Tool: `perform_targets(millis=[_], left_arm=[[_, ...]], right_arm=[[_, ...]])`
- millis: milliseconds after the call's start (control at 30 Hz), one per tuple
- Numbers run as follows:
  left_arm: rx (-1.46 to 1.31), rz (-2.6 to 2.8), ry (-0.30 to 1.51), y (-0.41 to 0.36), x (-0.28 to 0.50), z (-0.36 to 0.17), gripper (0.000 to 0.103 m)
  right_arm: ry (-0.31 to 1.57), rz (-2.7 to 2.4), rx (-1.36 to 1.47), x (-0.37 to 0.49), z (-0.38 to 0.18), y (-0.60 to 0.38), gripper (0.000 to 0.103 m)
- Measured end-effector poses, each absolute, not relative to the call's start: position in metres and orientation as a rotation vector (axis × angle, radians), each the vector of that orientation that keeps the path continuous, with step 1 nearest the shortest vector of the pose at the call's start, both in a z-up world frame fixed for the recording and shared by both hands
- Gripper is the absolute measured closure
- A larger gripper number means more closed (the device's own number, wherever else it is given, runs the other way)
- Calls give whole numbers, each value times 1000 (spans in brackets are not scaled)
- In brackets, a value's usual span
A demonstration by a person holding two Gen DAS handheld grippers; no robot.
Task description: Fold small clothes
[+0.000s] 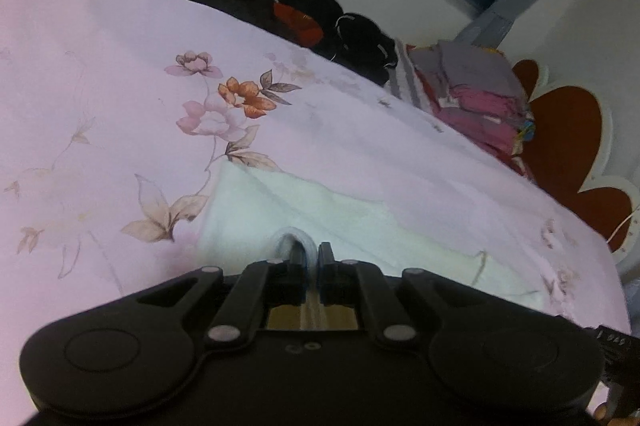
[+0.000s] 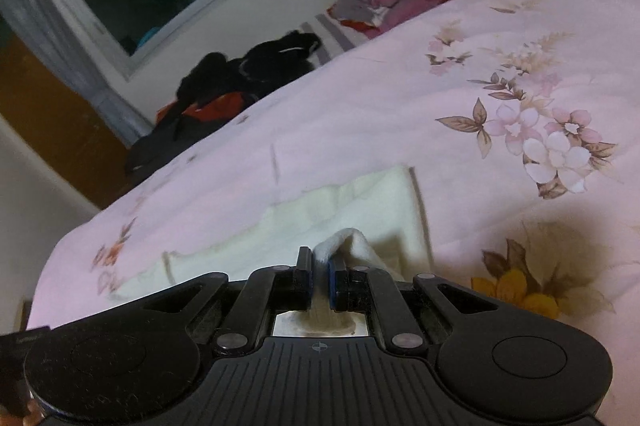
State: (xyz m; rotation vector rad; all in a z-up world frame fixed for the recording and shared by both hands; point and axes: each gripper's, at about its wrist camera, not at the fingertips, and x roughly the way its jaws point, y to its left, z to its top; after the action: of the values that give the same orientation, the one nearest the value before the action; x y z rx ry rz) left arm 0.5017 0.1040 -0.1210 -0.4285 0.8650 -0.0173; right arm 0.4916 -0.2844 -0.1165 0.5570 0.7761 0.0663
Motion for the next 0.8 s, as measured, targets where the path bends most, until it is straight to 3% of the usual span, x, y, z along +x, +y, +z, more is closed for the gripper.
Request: perform_targets(millis=[67,167,200,267,300,333,567,633,800], left_arm=[[-410,3,866,104,510,-124,93],[-419,40,861,110,520,-126,79],[-423,57,844,113,521,-124,76],[-419,81,825,119,523,-121,71],[-417,80,824,121,524,-120,69],[-409,74,825,122,524,-119,69],[-285,-22,855,105,523,-128,59],[-268,-39,867,100,527,-134,59],[-235,-39,884,93,538,-147,67]], right_arm=[[773,46,549,500,-118,-285,96],[778,42,523,509,-120,-285,96],[780,45,515,513,-120,-283,91],[756,33,486,515,-118,-283,59],[733,20,473,515,-117,-284,23],[698,13,458,514,-114,-285,16],[721,73,272,521,-117,-272,18],[756,96,247,524,-126,-269,42],[786,122,218,529,-143,-266,49]])
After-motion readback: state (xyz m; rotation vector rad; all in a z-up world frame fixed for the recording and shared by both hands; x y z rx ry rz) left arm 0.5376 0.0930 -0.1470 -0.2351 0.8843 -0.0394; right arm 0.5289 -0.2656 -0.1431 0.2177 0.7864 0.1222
